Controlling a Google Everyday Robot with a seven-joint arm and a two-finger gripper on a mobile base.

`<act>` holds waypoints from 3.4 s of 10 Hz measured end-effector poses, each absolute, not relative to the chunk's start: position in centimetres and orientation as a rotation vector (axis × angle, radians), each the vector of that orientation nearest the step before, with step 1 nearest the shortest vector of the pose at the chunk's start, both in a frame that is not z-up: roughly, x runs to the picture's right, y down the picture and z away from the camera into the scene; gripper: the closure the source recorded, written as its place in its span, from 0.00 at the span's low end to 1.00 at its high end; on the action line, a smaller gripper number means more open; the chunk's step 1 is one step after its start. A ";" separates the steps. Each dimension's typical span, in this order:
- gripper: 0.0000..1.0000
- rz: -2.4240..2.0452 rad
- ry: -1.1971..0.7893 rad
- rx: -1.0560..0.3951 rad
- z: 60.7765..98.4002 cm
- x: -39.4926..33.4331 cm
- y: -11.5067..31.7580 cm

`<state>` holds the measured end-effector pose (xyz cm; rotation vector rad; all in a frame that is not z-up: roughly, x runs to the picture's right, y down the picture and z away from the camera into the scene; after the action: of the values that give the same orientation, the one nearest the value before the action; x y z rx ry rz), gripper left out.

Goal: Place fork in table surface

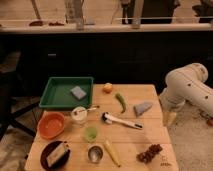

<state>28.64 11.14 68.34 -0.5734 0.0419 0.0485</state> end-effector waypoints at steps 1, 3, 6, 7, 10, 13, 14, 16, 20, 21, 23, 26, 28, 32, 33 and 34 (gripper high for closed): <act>0.20 0.049 0.042 -0.573 68.3 28.6 11.1; 0.20 0.048 0.042 -0.573 68.3 28.6 11.1; 0.20 0.049 0.042 -0.573 68.3 28.6 11.1; 0.20 0.048 0.042 -0.573 68.3 28.6 11.1; 0.20 0.048 0.042 -0.573 68.3 28.6 11.1; 0.20 0.048 0.042 -0.573 68.3 28.6 11.1; 0.20 0.048 0.042 -0.573 68.3 28.6 11.1; 0.20 0.048 0.042 -0.573 68.3 28.6 11.1; 0.20 0.048 0.042 -0.573 68.3 28.6 11.1; 0.20 0.048 0.042 -0.573 68.3 28.6 11.1; 0.20 0.048 0.042 -0.573 68.3 28.6 11.1; 0.20 0.048 0.043 -0.573 68.3 28.6 11.1; 0.20 0.022 0.031 -0.562 67.9 27.8 10.9; 0.20 -0.055 -0.034 -0.538 66.9 21.2 10.2; 0.20 -0.077 -0.052 -0.534 66.8 19.1 10.0; 0.20 -0.105 -0.070 -0.525 66.7 17.2 9.8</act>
<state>17.18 9.78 66.74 -0.5249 -0.0703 -0.1047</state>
